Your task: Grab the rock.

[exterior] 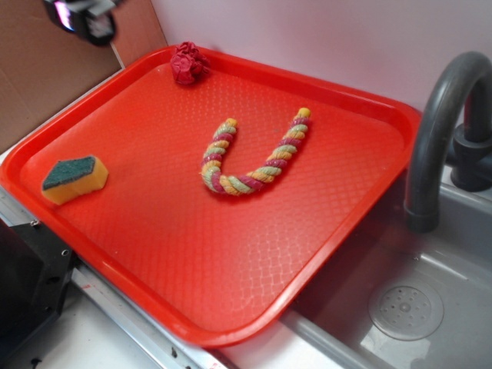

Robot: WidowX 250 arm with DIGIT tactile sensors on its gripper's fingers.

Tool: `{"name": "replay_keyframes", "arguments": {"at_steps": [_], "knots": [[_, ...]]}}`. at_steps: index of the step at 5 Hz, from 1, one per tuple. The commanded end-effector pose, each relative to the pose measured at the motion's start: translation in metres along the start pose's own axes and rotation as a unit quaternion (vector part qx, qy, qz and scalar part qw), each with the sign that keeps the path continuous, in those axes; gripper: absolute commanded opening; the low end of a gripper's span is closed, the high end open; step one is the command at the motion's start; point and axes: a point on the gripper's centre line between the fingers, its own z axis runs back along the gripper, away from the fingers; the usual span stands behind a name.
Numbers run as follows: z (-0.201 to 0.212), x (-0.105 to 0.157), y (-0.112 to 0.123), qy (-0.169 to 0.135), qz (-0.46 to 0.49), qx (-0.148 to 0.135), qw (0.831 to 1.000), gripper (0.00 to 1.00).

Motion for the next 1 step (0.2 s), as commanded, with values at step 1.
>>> {"name": "replay_keyframes", "arguments": {"at_steps": [1], "knots": [[0.0521, -0.0183, 0.0294, -0.003, -0.033, -0.048, 0.998, 0.29]]}}
